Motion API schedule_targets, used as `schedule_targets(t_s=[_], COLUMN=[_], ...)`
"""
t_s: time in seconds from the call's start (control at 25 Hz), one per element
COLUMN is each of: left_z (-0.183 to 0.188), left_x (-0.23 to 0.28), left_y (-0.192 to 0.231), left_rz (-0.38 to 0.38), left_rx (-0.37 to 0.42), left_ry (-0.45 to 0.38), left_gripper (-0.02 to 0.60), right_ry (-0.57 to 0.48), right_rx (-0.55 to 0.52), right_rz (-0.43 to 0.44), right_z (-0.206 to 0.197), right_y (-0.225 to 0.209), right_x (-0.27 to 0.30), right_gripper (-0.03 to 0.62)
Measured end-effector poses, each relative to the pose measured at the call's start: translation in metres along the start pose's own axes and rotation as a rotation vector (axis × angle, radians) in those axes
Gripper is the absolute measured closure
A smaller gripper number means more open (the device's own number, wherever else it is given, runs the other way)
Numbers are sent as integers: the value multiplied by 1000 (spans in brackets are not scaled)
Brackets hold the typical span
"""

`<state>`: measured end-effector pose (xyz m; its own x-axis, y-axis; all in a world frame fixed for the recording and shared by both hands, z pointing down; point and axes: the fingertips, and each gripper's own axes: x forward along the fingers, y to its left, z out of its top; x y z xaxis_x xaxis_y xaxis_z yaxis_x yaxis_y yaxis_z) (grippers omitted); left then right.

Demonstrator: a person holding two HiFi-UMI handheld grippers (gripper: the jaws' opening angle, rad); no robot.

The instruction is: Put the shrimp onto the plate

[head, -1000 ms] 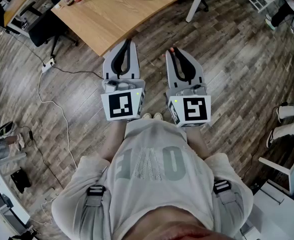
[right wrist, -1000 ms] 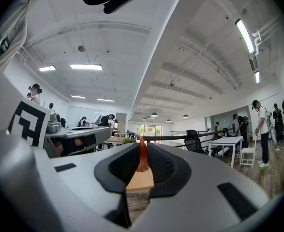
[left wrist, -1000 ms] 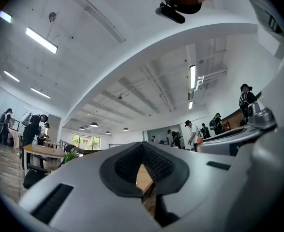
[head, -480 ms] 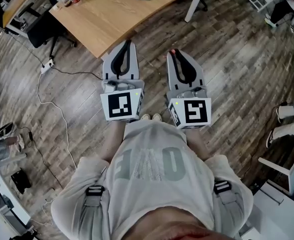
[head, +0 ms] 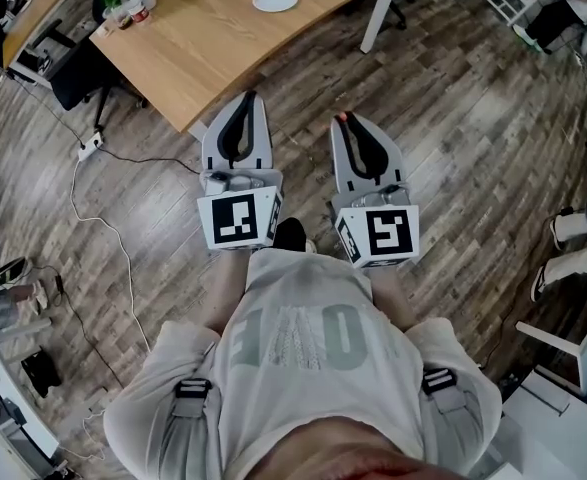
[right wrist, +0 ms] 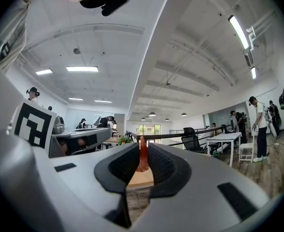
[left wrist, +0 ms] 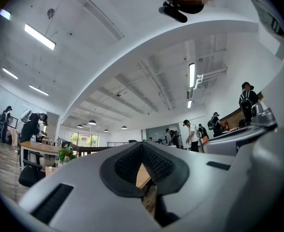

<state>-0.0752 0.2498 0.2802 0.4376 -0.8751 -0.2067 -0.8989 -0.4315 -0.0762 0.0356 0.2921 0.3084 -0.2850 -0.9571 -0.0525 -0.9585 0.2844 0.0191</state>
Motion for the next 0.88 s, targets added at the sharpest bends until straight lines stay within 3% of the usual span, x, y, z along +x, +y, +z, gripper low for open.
schedule_targets(t_s=[0.44,0.88], left_z=[-12,-24], left_x=[31,107], left_y=[-8,7], left_rz=[-9,-47], left_rx=[13,-19], left_ry=[-7,-36], left_gripper=[571,571], right_ry=[14,7], right_rx=[-2,-44], right_rz=[19,17], right_z=[-13,-11], right_y=[-22,-54], right_x=[22,88], right_gripper=[531,531])
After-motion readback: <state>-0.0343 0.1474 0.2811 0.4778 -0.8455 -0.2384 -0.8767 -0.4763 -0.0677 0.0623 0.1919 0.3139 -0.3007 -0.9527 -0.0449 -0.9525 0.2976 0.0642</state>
